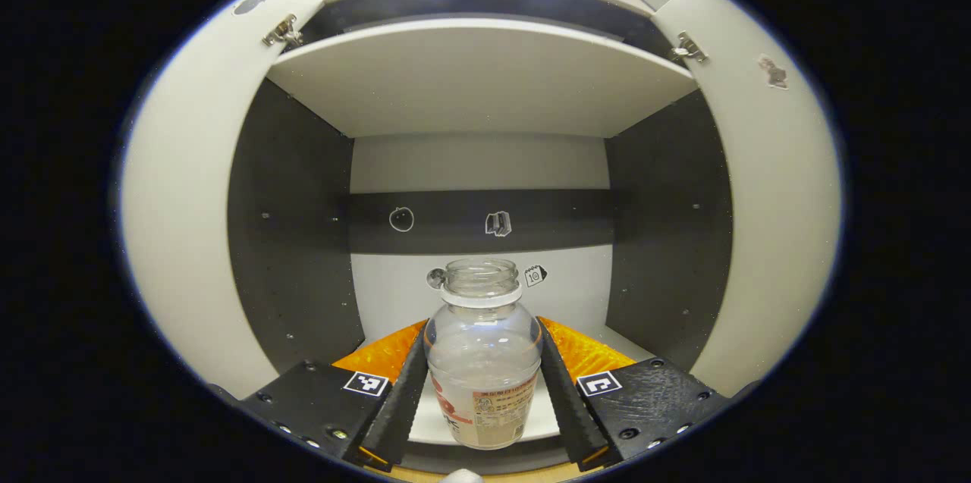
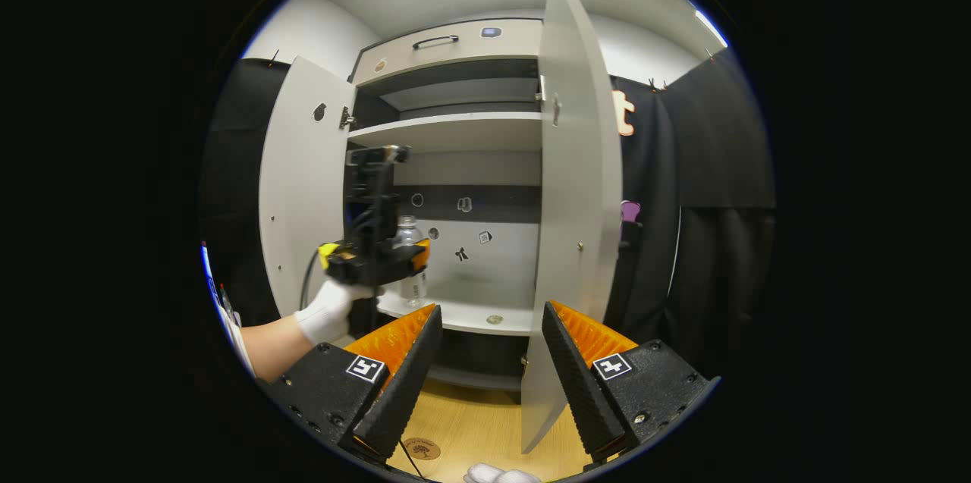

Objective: Grasp the bottle in the cabinet with the left hand and place it on the coaster, then close the right door with the right hand and the left door with the left hand.

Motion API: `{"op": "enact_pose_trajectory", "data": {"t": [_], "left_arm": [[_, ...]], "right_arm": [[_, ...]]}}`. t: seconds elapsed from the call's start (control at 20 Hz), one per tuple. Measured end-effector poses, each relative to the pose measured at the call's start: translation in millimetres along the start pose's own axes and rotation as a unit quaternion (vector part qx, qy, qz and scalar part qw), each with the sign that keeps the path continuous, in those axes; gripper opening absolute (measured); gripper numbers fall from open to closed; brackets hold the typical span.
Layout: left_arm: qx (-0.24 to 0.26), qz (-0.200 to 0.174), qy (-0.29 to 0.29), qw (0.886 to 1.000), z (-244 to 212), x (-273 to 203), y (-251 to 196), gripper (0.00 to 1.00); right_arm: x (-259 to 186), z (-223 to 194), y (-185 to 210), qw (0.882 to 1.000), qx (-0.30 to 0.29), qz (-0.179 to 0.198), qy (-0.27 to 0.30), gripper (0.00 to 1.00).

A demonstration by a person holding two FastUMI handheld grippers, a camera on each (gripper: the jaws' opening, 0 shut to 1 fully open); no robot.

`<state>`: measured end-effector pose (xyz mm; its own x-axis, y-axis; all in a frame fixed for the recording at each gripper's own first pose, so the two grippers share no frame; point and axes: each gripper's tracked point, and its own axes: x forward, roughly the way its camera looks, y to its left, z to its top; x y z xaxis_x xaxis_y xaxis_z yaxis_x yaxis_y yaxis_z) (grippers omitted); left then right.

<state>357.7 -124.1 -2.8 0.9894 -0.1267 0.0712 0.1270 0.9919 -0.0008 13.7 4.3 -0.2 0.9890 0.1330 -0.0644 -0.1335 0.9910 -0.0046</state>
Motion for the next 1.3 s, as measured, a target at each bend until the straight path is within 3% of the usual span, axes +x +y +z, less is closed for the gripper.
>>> {"op": "enact_pose_trajectory", "data": {"t": [0.2, 0.55, 0.8, 0.85, 0.9, 1.1, 1.3], "left_arm": [[0.013, -0.007, -0.017, 1.000, -4, -76, -4, 0.75], [-0.001, -0.031, -0.019, 0.999, -60, -171, -28, 0.75], [-0.008, -0.027, -0.003, 1.000, -127, -201, -41, 0.75], [-0.005, -0.031, -0.001, 1.000, -141, -206, -46, 0.79], [0.000, -0.031, 0.004, 1.000, -156, -209, -49, 0.75], [-0.022, -0.035, 0.022, 0.999, -210, -216, -67, 0.78], [-0.025, -0.048, 0.030, 0.998, -262, -213, -86, 0.75]], "right_arm": [[-5, -4, -9, 0.999, 0.008, -0.031, 0.010, 0.82], [-19, -16, -24, 0.997, 0.010, -0.069, 0.033, 0.82], [-23, -21, -30, 0.996, 0.000, -0.078, 0.040, 0.82], [-23, -22, -32, 0.996, -0.004, -0.078, 0.045, 0.82], [-26, -25, -35, 0.996, -0.011, -0.076, 0.053, 0.82], [-34, -34, -36, 0.995, -0.026, -0.057, 0.079, 0.80], [-37, -39, -36, 0.994, -0.033, -0.034, 0.100, 0.82]]}}
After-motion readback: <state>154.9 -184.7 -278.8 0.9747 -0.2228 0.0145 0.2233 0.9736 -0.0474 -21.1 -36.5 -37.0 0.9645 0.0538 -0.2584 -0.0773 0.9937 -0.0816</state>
